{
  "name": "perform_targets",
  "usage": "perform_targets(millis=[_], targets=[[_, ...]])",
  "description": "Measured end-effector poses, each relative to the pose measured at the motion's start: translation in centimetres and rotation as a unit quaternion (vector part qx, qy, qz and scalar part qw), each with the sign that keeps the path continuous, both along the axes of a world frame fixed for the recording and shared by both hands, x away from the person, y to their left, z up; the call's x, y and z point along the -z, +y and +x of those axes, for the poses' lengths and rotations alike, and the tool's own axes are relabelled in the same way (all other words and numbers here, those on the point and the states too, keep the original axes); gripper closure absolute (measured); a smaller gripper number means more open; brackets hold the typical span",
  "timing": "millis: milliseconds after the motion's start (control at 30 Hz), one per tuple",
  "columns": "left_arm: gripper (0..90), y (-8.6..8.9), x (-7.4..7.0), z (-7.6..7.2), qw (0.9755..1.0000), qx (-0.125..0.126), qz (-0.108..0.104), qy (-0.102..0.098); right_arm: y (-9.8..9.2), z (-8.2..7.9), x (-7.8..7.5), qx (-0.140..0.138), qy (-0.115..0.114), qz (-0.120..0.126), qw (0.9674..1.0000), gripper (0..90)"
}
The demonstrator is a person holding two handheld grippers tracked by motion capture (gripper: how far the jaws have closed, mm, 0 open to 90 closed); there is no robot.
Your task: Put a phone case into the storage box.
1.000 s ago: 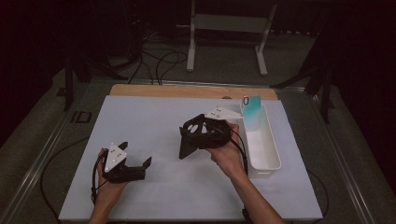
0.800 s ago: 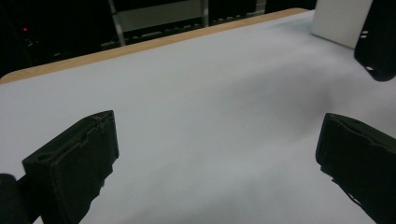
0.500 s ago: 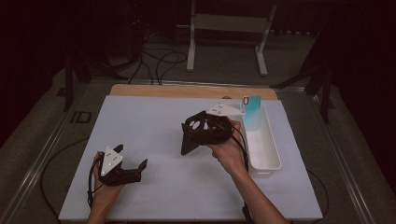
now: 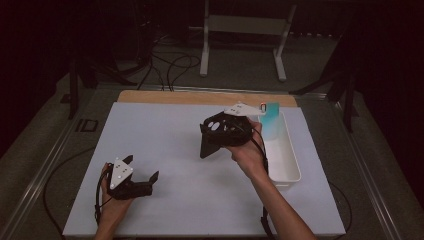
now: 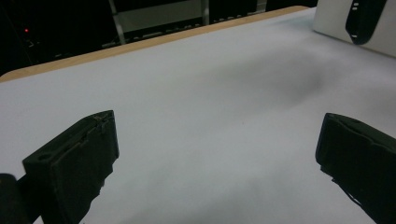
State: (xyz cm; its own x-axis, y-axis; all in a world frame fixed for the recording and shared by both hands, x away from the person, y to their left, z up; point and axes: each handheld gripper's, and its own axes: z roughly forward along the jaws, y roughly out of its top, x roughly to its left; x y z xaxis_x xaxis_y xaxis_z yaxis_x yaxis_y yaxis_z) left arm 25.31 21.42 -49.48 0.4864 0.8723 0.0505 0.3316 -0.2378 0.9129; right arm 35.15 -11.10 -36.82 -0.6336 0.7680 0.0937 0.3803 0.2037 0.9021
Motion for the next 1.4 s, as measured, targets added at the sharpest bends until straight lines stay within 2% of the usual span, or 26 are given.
perform_targets(millis=[167, 500, 933, 1400], targets=[[0.0, 0.0, 0.0, 0.0, 1.0, 0.0, -0.003, -0.001, -0.4, 0.9, -0.4, 0.008, -0.004, -0.006, 0.9999, 13.4], [0.0, 0.0, 0.0, -0.1, 1.0, 0.0, -0.001, -0.001, -1.8, 2.5, -0.9, 0.034, 0.002, -0.001, 0.9994, 13.5], [0.0, 0.1, -0.1, -0.2, 1.0, -0.002, -0.006, -0.005, -3.4, 3.6, -1.3, 0.059, -0.003, -0.012, 0.9982, 13.5], [0.0, 0.3, -0.2, -0.3, 0.9998, -0.01, -0.01, -0.011, -5.4, 4.9, -1.8, 0.098, -0.008, -0.027, 0.9948, 13.5]])
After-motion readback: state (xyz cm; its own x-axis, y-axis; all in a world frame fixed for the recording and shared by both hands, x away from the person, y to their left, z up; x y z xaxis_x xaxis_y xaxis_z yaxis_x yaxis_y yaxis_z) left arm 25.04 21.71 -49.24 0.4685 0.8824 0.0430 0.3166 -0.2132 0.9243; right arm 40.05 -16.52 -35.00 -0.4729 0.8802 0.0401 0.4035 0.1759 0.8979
